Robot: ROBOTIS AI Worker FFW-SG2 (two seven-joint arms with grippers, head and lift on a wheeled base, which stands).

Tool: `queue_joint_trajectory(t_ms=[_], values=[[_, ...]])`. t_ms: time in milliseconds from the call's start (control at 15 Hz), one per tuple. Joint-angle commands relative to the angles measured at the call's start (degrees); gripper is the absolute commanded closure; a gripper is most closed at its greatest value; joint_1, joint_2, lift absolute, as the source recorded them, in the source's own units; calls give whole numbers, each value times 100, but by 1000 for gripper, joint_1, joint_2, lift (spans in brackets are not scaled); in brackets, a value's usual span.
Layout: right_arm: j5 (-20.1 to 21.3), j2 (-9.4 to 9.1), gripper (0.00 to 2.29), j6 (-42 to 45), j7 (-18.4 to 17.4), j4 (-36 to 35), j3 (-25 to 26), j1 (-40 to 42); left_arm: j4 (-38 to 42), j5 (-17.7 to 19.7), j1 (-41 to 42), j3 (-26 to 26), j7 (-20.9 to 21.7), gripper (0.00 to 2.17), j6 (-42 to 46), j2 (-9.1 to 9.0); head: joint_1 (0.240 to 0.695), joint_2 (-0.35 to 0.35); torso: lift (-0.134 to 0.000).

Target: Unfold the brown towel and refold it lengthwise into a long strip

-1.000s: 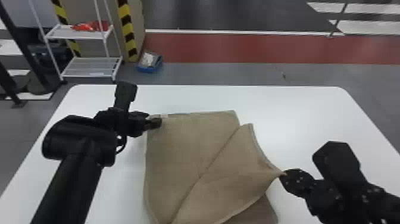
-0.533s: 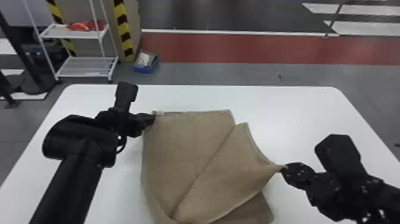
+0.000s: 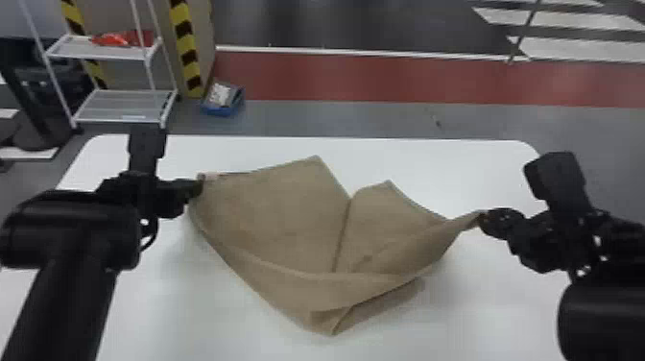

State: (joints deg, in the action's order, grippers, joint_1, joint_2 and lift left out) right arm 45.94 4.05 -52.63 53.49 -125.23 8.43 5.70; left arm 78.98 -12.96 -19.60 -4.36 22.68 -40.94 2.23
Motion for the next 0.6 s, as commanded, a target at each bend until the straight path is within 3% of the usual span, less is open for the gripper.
queue_joint_trajectory(t_ms=[0, 333, 533], values=[[-173, 8, 1413, 46, 21, 60, 326, -16, 663, 13, 413, -338, 0, 2148, -280, 14, 695, -80, -123], [-595, 17, 1413, 310, 276, -388, 1187, 318, 2904, 277, 1837, -1102, 9, 2148, -1405, 5, 695, -62, -123], [-604, 8, 1413, 644, 399, -599, 1398, 793, 3757, 540, 2628, -1340, -114, 2148, -1651, -47, 695, -51, -123]])
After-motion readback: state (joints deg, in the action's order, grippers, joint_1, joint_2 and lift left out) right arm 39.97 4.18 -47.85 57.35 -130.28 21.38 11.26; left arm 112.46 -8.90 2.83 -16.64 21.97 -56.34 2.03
